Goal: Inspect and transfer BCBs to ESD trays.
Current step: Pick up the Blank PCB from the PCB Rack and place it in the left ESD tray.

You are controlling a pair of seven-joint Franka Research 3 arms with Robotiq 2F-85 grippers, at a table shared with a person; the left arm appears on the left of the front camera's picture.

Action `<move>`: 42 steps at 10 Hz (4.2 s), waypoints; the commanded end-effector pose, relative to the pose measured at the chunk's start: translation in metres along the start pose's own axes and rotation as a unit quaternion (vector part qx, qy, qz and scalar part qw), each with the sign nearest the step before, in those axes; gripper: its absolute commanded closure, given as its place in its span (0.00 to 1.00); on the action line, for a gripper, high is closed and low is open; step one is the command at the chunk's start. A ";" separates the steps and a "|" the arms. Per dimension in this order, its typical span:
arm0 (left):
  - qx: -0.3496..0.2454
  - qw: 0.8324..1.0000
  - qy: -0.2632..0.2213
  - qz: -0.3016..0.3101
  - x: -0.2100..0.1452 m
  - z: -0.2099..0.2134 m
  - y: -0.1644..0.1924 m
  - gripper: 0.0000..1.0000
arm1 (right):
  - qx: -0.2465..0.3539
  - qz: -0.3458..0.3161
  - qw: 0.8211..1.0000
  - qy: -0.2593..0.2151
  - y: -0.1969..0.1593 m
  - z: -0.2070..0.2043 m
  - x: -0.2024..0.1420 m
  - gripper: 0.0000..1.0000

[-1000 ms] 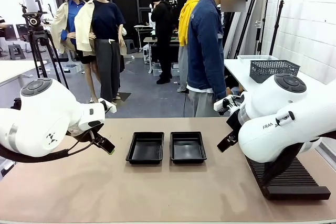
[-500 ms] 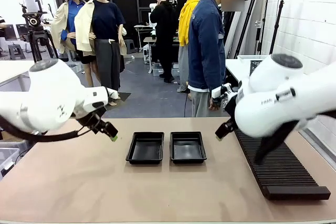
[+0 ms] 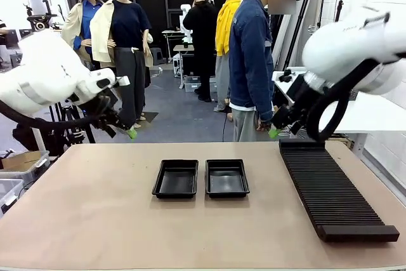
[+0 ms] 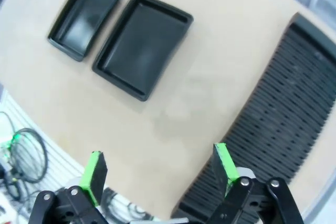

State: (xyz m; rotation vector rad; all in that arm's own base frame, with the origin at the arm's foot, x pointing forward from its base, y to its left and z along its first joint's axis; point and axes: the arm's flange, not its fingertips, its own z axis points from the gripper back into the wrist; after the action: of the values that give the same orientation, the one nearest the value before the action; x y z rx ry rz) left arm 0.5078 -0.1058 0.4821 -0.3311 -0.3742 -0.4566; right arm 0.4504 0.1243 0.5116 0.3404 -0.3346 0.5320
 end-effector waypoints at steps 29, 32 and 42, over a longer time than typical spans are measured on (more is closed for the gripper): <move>-0.378 0.884 -0.212 0.174 -0.168 0.083 0.239 0.00 | 0.416 -0.102 0.867 -0.255 -0.243 0.059 -0.200 0.00; -0.378 0.884 -0.212 0.174 -0.168 0.083 0.239 0.00 | 0.416 -0.102 0.867 -0.255 -0.243 0.059 -0.200 0.00; -0.378 0.884 -0.212 0.174 -0.168 0.083 0.239 0.00 | 0.416 -0.102 0.867 -0.255 -0.243 0.059 -0.200 0.00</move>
State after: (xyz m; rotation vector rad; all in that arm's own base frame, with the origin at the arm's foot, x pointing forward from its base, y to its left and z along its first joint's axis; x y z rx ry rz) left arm 0.4607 0.1891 0.4306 -1.2602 -0.5391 -0.1524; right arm 0.4092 -0.1848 0.4312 1.3662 -0.5584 0.3487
